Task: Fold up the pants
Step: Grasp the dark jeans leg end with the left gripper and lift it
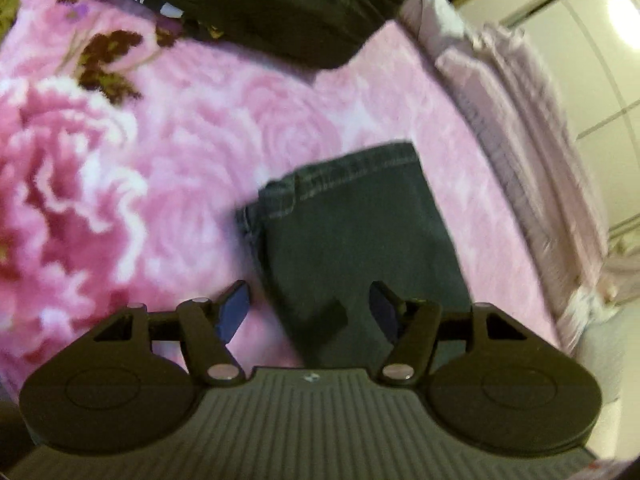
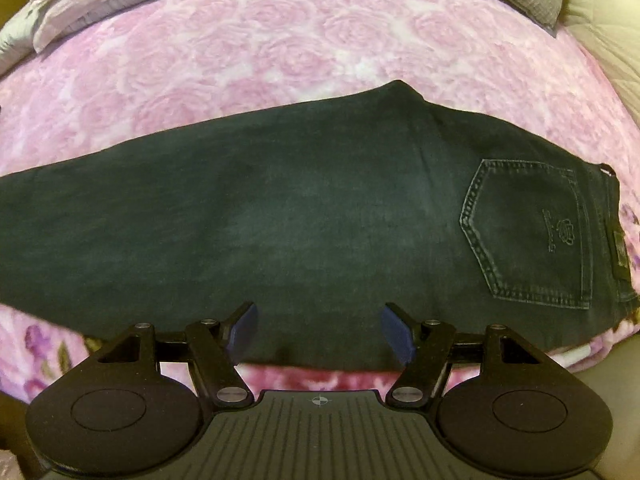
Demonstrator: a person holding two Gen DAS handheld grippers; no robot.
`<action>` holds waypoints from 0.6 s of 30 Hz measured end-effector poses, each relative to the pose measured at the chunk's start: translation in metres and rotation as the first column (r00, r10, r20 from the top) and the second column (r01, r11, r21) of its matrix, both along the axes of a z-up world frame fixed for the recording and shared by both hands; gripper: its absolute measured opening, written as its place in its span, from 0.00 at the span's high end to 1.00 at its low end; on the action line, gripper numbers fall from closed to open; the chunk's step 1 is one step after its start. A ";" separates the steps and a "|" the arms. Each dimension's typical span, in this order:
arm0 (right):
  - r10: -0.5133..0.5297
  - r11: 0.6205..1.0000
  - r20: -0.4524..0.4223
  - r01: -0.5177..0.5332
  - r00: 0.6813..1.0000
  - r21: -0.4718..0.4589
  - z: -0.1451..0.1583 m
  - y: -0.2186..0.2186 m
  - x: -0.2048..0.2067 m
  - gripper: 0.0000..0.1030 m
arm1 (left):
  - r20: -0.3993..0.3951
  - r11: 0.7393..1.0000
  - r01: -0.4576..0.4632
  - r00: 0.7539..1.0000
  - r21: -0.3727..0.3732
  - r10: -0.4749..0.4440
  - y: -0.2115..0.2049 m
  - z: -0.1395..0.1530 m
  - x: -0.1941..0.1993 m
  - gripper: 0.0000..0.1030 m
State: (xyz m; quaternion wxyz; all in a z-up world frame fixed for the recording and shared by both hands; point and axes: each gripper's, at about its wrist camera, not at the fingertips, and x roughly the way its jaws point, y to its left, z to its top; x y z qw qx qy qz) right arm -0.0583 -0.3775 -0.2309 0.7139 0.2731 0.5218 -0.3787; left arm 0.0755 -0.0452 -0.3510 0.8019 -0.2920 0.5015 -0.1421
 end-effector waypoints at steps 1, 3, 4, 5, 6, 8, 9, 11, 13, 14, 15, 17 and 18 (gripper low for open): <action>-0.008 1.000 0.002 0.008 1.000 -0.002 -0.002 -0.001 0.000 0.37 | 0.008 0.999 -0.024 1.000 -0.038 0.024 0.003 -0.004 0.001 0.39; -0.025 1.000 0.006 0.025 1.000 -0.006 -0.005 -0.003 -0.001 0.37 | 0.015 0.993 -0.069 0.997 -0.098 0.071 0.006 -0.011 0.002 0.39; -0.033 0.999 0.007 0.033 0.999 -0.006 -0.006 -0.003 -0.003 0.37 | 0.017 0.988 -0.091 0.995 -0.123 0.093 0.007 -0.013 0.004 0.40; -0.038 0.999 0.009 0.038 0.999 -0.005 -0.007 -0.002 -0.004 0.37 | 0.020 0.984 -0.106 0.994 -0.141 0.110 0.007 -0.016 0.005 0.40; -0.040 0.999 0.011 0.040 0.999 -0.004 -0.008 -0.003 -0.005 0.37 | 0.026 0.982 -0.116 0.992 -0.150 0.121 0.007 -0.018 0.006 0.41; -0.046 0.999 0.012 0.046 0.999 -0.004 -0.010 -0.001 -0.007 0.37 | 0.035 0.980 -0.128 0.990 -0.150 0.135 0.007 -0.019 0.006 0.56; -0.048 0.999 0.013 0.048 0.999 -0.002 -0.011 -0.001 -0.009 0.37 | 0.032 0.981 -0.140 0.989 -0.134 0.145 0.005 -0.020 0.008 0.67; -0.053 0.999 0.016 0.053 0.998 -0.001 -0.012 0.001 -0.014 0.37 | 0.016 0.982 -0.159 0.987 -0.098 0.161 0.006 -0.020 0.010 0.95; -0.055 0.998 0.018 0.056 0.998 -0.006 -0.012 0.001 -0.022 0.37 | 0.038 0.990 -0.128 0.991 -0.065 0.131 0.001 -0.011 0.013 0.96; -0.058 0.998 0.018 0.058 0.998 -0.012 -0.011 0.000 -0.027 0.37 | 0.065 0.996 -0.092 0.994 -0.017 0.093 -0.006 -0.001 0.014 0.96; -0.061 0.998 0.018 0.061 0.998 -0.018 -0.010 -0.001 -0.032 0.37 | 0.104 0.998 -0.053 0.993 0.025 0.050 -0.014 0.011 0.015 0.96; -0.082 0.996 0.017 0.083 0.996 -0.029 -0.008 -0.004 -0.046 0.37 | 0.183 0.992 0.019 0.982 0.123 -0.041 -0.036 0.038 0.015 0.96; -0.102 0.994 0.020 0.102 0.995 -0.033 -0.007 -0.006 -0.054 0.37 | 0.242 0.980 0.070 0.963 0.186 -0.115 -0.053 0.057 0.012 0.96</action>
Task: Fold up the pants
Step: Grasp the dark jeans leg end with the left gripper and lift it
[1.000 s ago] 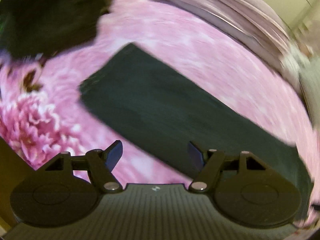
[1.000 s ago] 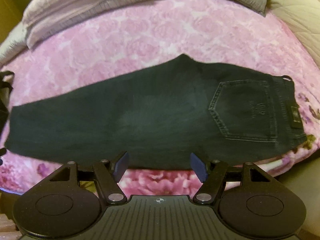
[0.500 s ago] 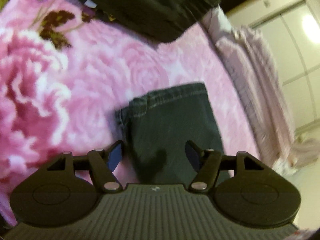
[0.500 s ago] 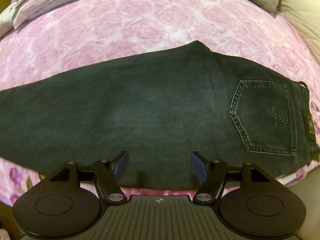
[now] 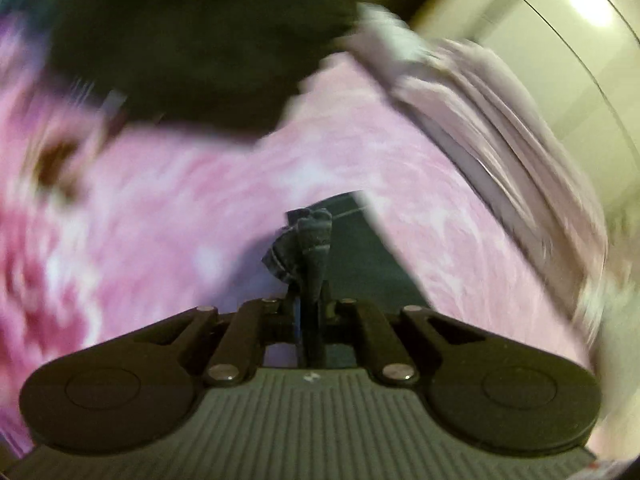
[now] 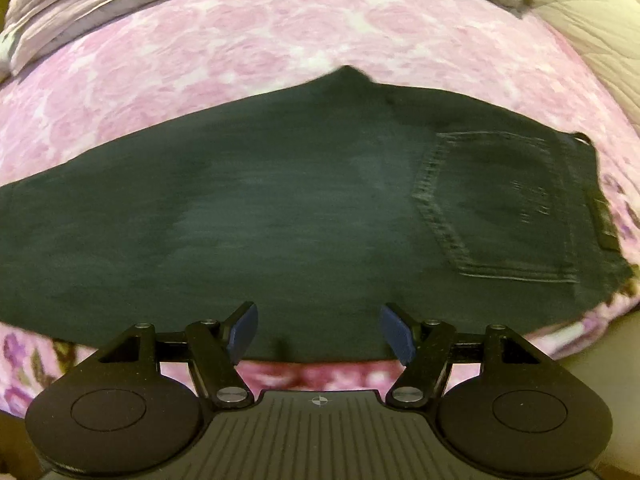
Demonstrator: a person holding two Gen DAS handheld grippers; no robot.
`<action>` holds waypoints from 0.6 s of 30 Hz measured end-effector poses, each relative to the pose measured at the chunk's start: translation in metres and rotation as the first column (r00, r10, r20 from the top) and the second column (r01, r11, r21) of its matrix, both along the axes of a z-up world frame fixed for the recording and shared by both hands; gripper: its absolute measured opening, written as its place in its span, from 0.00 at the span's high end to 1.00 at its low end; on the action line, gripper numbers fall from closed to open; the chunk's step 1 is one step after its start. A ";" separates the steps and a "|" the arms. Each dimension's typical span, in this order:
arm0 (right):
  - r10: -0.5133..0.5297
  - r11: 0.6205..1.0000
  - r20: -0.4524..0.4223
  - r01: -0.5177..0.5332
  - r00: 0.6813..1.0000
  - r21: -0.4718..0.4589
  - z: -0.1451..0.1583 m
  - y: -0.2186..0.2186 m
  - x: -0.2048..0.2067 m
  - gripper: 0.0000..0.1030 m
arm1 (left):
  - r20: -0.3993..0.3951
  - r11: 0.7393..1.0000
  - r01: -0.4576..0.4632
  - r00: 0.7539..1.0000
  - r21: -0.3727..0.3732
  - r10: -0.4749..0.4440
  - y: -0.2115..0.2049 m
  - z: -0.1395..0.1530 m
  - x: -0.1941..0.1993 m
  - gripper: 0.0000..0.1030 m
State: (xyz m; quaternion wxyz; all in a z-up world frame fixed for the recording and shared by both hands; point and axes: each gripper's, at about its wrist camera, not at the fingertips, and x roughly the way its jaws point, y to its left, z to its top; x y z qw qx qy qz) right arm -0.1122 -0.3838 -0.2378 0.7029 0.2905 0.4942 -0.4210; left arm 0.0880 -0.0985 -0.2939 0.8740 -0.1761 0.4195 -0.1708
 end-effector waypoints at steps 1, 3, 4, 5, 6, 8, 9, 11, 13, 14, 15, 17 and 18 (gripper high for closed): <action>-0.027 1.000 0.008 0.027 1.000 -0.003 0.001 -0.003 -0.011 0.37 | 0.059 0.997 0.053 0.997 0.050 -0.056 -0.017 0.016 -0.004 0.96; -0.072 0.997 0.017 0.072 0.997 -0.008 0.003 -0.007 -0.028 0.37 | 0.161 0.972 0.172 0.967 0.159 -0.197 -0.058 0.047 -0.016 0.96; -0.098 0.995 0.020 0.098 0.995 -0.010 0.004 -0.011 -0.038 0.37 | 0.213 0.952 0.230 0.938 0.203 -0.273 -0.081 0.061 -0.026 0.96; -0.118 0.993 0.023 0.118 0.993 -0.013 0.005 -0.013 -0.045 0.37 | 0.252 0.932 0.281 0.908 0.229 -0.335 -0.101 0.072 -0.037 0.96; -0.137 0.990 0.028 0.137 0.990 -0.019 0.006 -0.015 -0.054 0.37 | 0.287 0.904 0.346 0.865 0.251 -0.411 -0.125 0.084 -0.056 0.97; -0.172 0.984 0.040 0.174 0.984 -0.030 0.009 -0.021 -0.071 0.37 | 0.330 0.847 0.456 0.783 0.272 -0.527 -0.161 0.097 -0.094 0.97; -0.187 0.981 0.046 0.188 0.981 -0.035 0.010 -0.024 -0.079 0.37 | 0.349 0.802 0.527 0.722 0.282 -0.598 -0.183 0.099 -0.121 0.97; -0.217 0.974 0.059 0.220 0.974 -0.045 0.012 -0.028 -0.095 0.37 | 0.361 0.709 0.632 0.611 0.314 -0.705 -0.217 0.094 -0.168 0.96; -0.245 0.967 0.074 0.249 0.967 -0.050 0.012 -0.033 -0.110 0.37 | 0.327 0.593 0.735 0.500 0.329 -0.802 -0.253 0.072 -0.220 0.94; -0.263 0.962 0.083 0.267 0.961 -0.049 0.011 -0.035 -0.117 0.37 | 0.295 0.539 0.779 0.458 0.322 -0.838 -0.267 0.057 -0.240 0.92; -0.277 0.958 0.092 0.282 0.956 -0.044 0.009 -0.038 -0.124 0.37 | 0.238 0.480 0.822 0.422 0.308 -0.875 -0.282 0.032 -0.262 0.86; -0.310 0.949 0.123 0.315 0.943 -0.017 0.002 -0.042 -0.136 0.37 | 0.085 0.379 0.868 0.372 0.321 -0.924 -0.304 -0.013 -0.293 0.84; -0.322 0.945 0.143 0.326 0.936 -0.003 0.000 -0.042 -0.140 0.37 | 0.029 0.364 0.866 0.377 0.342 -0.926 -0.308 -0.028 -0.304 0.84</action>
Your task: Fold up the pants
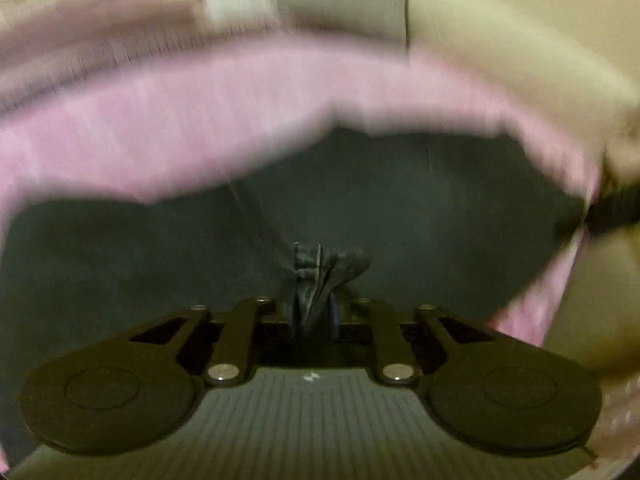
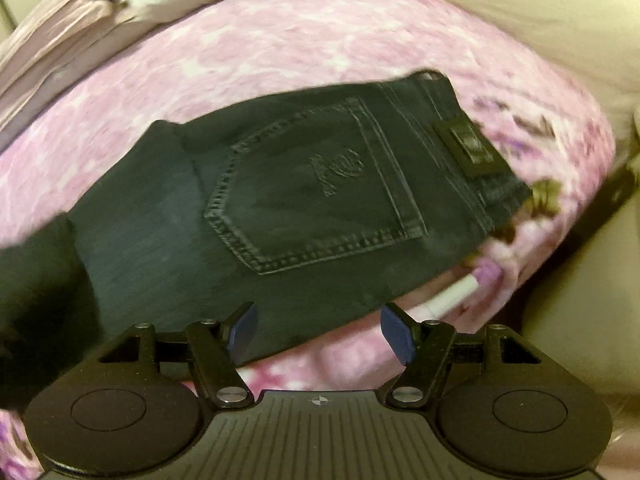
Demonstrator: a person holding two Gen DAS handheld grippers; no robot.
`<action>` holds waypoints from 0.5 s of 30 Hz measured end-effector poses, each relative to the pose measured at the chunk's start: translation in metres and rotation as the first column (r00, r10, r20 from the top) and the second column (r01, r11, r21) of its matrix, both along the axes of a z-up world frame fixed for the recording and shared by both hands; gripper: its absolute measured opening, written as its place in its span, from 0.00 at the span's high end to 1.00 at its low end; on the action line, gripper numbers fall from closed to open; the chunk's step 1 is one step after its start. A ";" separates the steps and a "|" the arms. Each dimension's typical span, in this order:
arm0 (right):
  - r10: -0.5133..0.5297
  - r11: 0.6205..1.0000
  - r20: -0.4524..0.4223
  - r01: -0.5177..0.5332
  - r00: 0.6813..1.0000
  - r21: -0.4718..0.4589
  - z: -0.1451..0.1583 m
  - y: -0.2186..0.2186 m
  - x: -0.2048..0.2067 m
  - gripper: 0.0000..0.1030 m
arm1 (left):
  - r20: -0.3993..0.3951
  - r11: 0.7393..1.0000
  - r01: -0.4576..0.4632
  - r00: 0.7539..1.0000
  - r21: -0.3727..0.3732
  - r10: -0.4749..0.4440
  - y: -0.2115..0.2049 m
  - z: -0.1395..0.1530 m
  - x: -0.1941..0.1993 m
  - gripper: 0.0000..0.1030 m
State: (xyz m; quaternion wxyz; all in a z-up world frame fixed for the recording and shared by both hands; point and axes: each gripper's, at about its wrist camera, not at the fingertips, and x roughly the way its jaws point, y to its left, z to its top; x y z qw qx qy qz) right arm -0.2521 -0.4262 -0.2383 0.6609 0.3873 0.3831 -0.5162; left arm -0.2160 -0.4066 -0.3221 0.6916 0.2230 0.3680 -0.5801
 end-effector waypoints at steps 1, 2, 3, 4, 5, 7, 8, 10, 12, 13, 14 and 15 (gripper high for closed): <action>-0.008 1.000 0.036 0.008 0.999 0.006 -0.002 0.000 -0.003 0.37 | 0.014 1.000 -0.021 1.000 0.000 0.021 0.002 -0.005 -0.006 0.81; -0.007 1.000 0.071 0.007 0.997 0.006 -0.003 0.000 -0.005 0.37 | 0.003 0.999 -0.035 0.999 -0.036 0.035 0.007 -0.002 -0.007 0.72; -0.006 1.000 0.115 0.005 0.993 0.005 -0.004 0.001 -0.005 0.37 | -0.030 0.998 -0.040 0.999 -0.039 0.039 0.011 0.003 -0.005 0.67; -0.002 1.000 0.178 0.001 0.984 0.007 -0.007 0.002 -0.004 0.37 | -0.079 0.998 -0.049 0.996 -0.042 0.046 0.015 0.011 0.003 0.63; 0.003 1.000 0.231 -0.008 0.973 0.020 -0.009 0.004 -0.001 0.37 | -0.118 0.997 -0.065 0.991 -0.051 0.059 0.022 0.019 0.010 0.62; 0.019 0.997 0.362 -0.044 0.932 0.059 -0.017 0.009 0.013 0.37 | -0.137 0.994 -0.094 0.987 -0.060 0.085 0.034 0.033 0.021 0.61; 0.029 0.996 0.421 -0.064 0.907 0.069 -0.020 0.012 0.021 0.37 | -0.129 0.992 -0.112 0.986 -0.053 0.104 0.041 0.038 0.026 0.61; 0.060 0.985 0.536 -0.137 0.842 0.106 -0.031 0.018 0.045 0.37 | -0.108 0.981 -0.192 0.976 -0.029 0.188 0.050 0.046 0.048 0.61; 0.071 0.974 0.596 -0.185 0.800 0.131 -0.042 0.023 0.068 0.37 | -0.112 0.961 -0.278 0.955 -0.015 0.274 0.062 0.049 0.067 0.61; 0.069 0.968 0.614 -0.201 0.786 0.148 -0.049 0.026 0.079 0.37 | -0.113 0.947 -0.320 0.942 -0.006 0.317 0.066 0.050 0.077 0.62; 0.065 0.964 0.618 -0.210 0.783 0.165 -0.057 0.029 0.091 0.37 | -0.116 0.937 -0.349 0.931 -0.001 0.346 0.071 0.052 0.080 0.62; 0.061 0.962 0.610 -0.210 0.790 0.175 -0.062 0.030 0.099 0.37 | -0.124 0.926 -0.379 0.918 0.001 0.376 0.077 0.052 0.088 0.62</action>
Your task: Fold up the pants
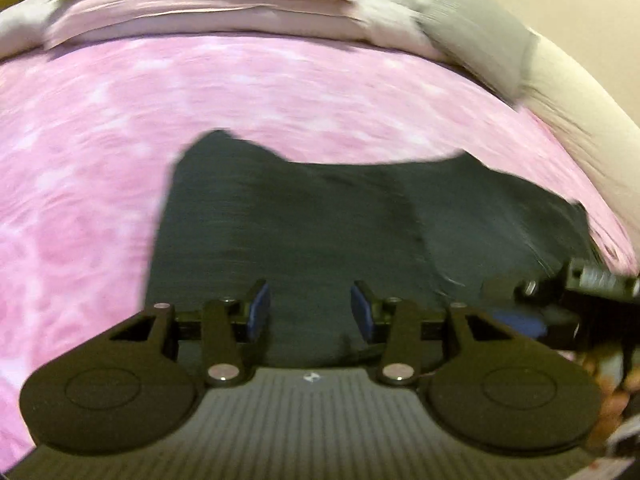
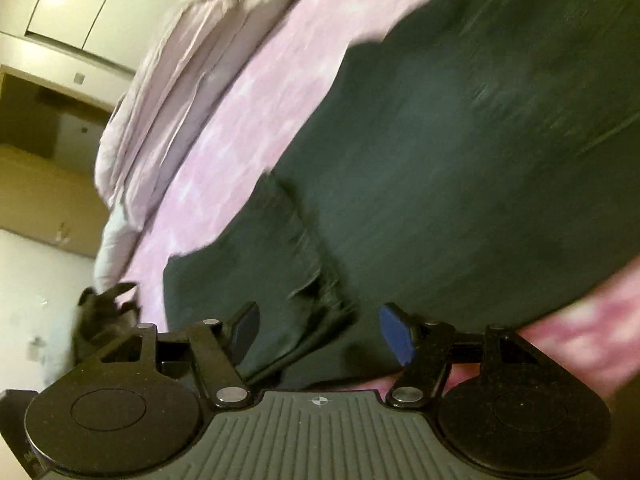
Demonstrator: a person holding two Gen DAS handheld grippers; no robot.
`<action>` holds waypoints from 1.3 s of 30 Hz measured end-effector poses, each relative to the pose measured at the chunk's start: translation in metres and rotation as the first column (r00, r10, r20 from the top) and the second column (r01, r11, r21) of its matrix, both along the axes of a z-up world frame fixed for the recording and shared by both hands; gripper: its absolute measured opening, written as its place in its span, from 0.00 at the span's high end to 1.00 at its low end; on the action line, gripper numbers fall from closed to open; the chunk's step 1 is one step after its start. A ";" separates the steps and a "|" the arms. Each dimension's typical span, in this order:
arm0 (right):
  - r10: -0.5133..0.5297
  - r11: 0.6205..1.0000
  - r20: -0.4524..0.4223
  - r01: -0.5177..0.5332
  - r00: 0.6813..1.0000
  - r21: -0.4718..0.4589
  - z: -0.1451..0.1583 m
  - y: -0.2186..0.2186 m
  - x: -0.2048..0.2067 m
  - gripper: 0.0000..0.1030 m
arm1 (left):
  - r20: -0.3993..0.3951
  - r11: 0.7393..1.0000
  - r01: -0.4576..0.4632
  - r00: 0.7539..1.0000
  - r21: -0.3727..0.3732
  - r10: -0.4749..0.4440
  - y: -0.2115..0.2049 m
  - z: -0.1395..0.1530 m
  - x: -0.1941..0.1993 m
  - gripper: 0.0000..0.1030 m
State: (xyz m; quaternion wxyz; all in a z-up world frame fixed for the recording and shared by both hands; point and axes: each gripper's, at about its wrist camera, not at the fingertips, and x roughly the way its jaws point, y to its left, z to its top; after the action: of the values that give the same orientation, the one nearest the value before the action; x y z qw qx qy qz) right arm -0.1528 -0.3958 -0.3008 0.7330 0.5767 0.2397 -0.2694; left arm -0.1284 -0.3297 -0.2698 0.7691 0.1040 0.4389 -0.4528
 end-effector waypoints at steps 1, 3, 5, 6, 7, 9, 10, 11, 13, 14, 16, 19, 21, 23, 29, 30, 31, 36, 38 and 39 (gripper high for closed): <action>-0.003 1.000 -0.007 0.003 1.000 -0.003 -0.004 0.002 0.007 0.37 | -0.011 1.000 -0.024 1.000 -0.002 0.024 0.004 0.000 0.006 0.62; -0.005 0.999 0.002 0.005 1.000 -0.039 -0.006 0.006 0.018 0.37 | -0.033 0.999 -0.053 0.998 -0.009 0.052 0.015 0.001 0.018 0.62; -0.003 0.998 -0.021 0.002 1.000 -0.070 -0.005 0.007 0.031 0.42 | -0.045 0.998 -0.064 0.997 -0.015 0.063 0.021 -0.001 0.023 0.62; -0.004 0.996 -0.047 0.000 0.999 -0.092 -0.006 0.006 0.036 0.71 | -0.046 0.998 -0.065 0.997 -0.017 0.064 0.022 -0.004 0.024 0.62; -0.001 0.994 -0.070 -0.007 0.998 -0.109 -0.006 0.006 0.040 0.83 | -0.046 0.998 -0.067 0.997 -0.016 0.067 0.022 -0.006 0.025 0.62; -0.023 0.985 -0.046 0.015 0.999 -0.174 0.005 0.011 0.038 0.84 | -0.063 0.997 -0.075 0.995 -0.023 0.074 0.024 -0.008 0.026 0.63; -0.020 0.967 -0.031 0.012 0.999 -0.253 0.020 0.016 0.035 0.84 | -0.073 0.996 -0.078 0.994 -0.031 0.076 0.025 -0.007 0.028 0.63; -0.010 0.935 -0.043 -0.006 0.999 -0.354 0.039 0.022 0.034 0.85 | -0.081 0.996 -0.076 0.994 -0.042 0.072 0.025 -0.007 0.030 0.64; -0.057 0.874 -0.100 0.002 0.993 -0.486 0.061 0.031 0.021 0.85 | -0.093 0.997 -0.059 0.994 -0.053 0.054 0.027 -0.006 0.029 0.64; -0.106 0.865 -0.137 0.024 0.985 -0.501 0.062 0.032 0.012 0.85 | -0.102 0.998 -0.050 0.994 -0.046 0.045 0.024 -0.008 0.028 0.64; -0.212 0.897 -0.236 0.093 0.948 -0.432 0.039 0.024 -0.008 0.85 | -0.114 1.000 -0.018 0.993 -0.018 0.016 0.018 -0.018 0.026 0.65; -0.257 0.947 -0.240 0.194 0.936 -0.256 -0.003 0.013 -0.030 0.85 | -0.105 0.999 0.010 0.994 0.040 -0.006 0.008 -0.038 0.019 0.67; -0.232 0.943 -0.251 0.155 0.940 -0.293 0.003 0.014 -0.027 0.85 | -0.097 0.999 0.011 0.995 0.044 -0.007 0.007 -0.042 0.019 0.68; -0.233 0.935 -0.225 0.154 0.946 -0.320 0.011 0.017 -0.032 0.85 | -0.101 0.999 0.008 0.995 0.041 -0.004 0.009 -0.043 0.021 0.70; -0.198 0.950 -0.260 0.120 0.945 -0.287 0.006 0.023 -0.033 0.85 | -0.090 0.998 0.000 0.996 0.056 0.005 0.011 -0.044 0.033 0.73; -0.201 0.955 -0.261 0.129 0.944 -0.269 0.002 0.024 -0.035 0.85 | -0.089 0.998 -0.005 0.996 0.061 0.011 0.010 -0.044 0.034 0.73; -0.208 0.954 -0.253 0.139 0.945 -0.267 0.002 0.024 -0.036 0.85 | -0.089 0.998 -0.005 0.996 0.062 0.011 0.010 -0.043 0.035 0.73; -0.170 0.961 -0.295 0.091 0.940 -0.263 0.004 0.016 -0.031 0.81 | -0.078 0.997 0.017 0.997 0.079 -0.011 0.007 -0.042 0.035 0.74; -0.167 0.963 -0.337 0.080 0.926 -0.258 0.010 0.008 -0.026 0.73 | -0.074 0.996 0.019 0.997 0.085 -0.013 0.005 -0.036 0.038 0.73; -0.180 0.954 -0.376 0.068 0.909 -0.292 0.017 0.006 -0.020 0.70 | -0.067 0.997 0.014 0.998 0.081 -0.009 0.004 -0.033 0.041 0.73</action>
State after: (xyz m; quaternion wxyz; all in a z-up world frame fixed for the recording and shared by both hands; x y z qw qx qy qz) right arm -0.1733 -0.3897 -0.2841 0.7223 0.4179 0.3070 -0.4577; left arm -0.0874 -0.3256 -0.3029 0.7465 0.1228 0.4818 -0.4422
